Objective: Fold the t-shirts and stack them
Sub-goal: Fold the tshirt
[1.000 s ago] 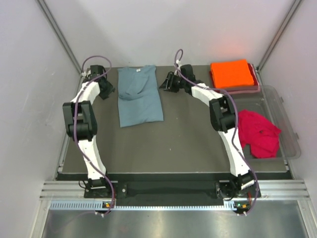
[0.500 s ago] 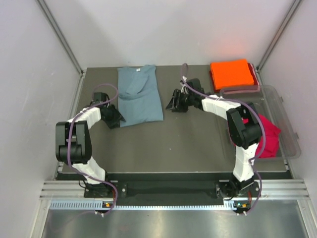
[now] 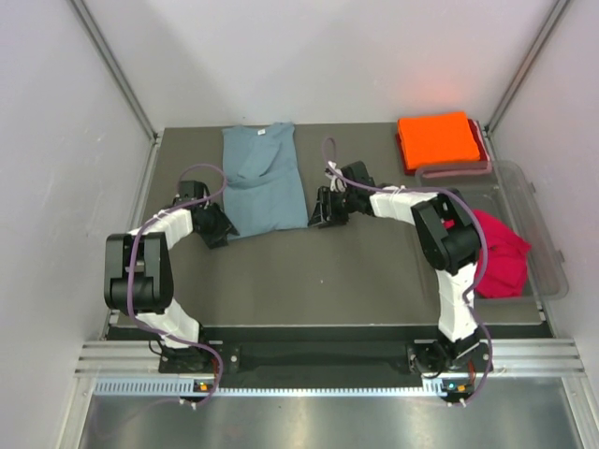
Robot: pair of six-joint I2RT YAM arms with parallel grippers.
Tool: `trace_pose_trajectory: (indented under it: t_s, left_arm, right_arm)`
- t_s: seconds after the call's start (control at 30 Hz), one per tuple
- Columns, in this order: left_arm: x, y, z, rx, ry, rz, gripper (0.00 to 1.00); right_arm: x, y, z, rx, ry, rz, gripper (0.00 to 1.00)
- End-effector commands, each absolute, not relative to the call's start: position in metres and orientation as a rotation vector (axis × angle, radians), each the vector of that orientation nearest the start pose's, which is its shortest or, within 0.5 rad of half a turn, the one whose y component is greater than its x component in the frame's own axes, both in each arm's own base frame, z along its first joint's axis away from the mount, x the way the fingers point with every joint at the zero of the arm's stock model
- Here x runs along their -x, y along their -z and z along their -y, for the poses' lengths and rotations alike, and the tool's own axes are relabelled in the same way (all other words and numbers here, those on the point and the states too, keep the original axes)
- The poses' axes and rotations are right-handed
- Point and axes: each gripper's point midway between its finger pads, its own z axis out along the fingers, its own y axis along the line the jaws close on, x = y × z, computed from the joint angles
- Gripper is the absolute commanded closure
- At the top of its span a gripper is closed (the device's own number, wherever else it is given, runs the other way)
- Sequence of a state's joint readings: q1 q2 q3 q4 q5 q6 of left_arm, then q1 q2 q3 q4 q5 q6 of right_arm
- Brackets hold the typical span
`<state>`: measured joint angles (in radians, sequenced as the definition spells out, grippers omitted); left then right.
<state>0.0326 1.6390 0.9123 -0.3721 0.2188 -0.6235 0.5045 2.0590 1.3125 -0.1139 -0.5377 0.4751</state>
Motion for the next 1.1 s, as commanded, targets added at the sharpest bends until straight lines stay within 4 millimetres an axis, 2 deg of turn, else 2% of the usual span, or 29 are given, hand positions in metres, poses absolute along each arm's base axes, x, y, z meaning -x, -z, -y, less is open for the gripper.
trace_pose_trajectory:
  t_s: [0.0, 0.2, 0.3, 0.4, 0.43, 0.5, 0.53, 0.63, 0.67, 0.77, 0.9, 1.07]
  left_arm:
    - [-0.36, -0.036, 0.042, 0.757, 0.418, -2.538, 0.48]
    - [-0.37, -0.042, 0.045, 0.754, 0.462, -2.501, 0.48]
    - [-0.371, -0.037, 0.047, 0.759, 0.473, -2.512, 0.49]
    - [-0.371, -0.031, 0.047, 0.767, 0.473, -2.526, 0.54]
    - [-0.37, -0.029, 0.047, 0.769, 0.474, -2.533, 0.61]
    - [-0.369, -0.03, 0.048, 0.76, 0.478, -2.536, 0.68]
    - [-0.369, -0.031, 0.047, 0.756, 0.473, -2.533, 0.76]
    - [-0.369, -0.035, 0.04, 0.739, 0.415, -2.533, 0.89]
    - [-0.37, -0.038, 0.039, 0.732, 0.41, -2.533, 0.99]
    - [-0.37, -0.041, 0.038, 0.72, 0.396, -2.541, 1.0]
    - [-0.37, -0.04, 0.038, 0.717, 0.394, -2.542, 1.0]
    - [-0.368, -0.039, 0.041, 0.711, 0.415, -2.552, 1.0]
  right_arm:
    - [-0.376, -0.04, -0.336, 0.416, -1.076, -2.476, 0.52]
    - [-0.375, -0.031, -0.346, 0.43, -1.116, -2.465, 0.52]
    - [-0.375, -0.028, -0.35, 0.42, -1.116, -2.467, 0.53]
    - [-0.373, -0.027, -0.353, 0.408, -1.124, -2.471, 0.54]
    - [-0.373, -0.028, -0.355, 0.413, -1.12, -2.468, 0.55]
    - [-0.374, -0.028, -0.354, 0.411, -1.102, -2.464, 0.56]
    - [-0.373, -0.026, -0.352, 0.41, -1.092, -2.469, 0.57]
    - [-0.374, -0.025, -0.35, 0.401, -1.07, -2.471, 0.59]
    - [-0.374, -0.025, -0.35, 0.4, -1.072, -2.471, 0.62]
    - [-0.376, -0.032, -0.357, 0.407, -1.116, -2.43, 0.64]
    - [-0.373, -0.027, -0.356, 0.403, -1.116, -2.448, 0.65]
    - [-0.369, -0.03, -0.357, 0.401, -1.14, -2.435, 0.66]
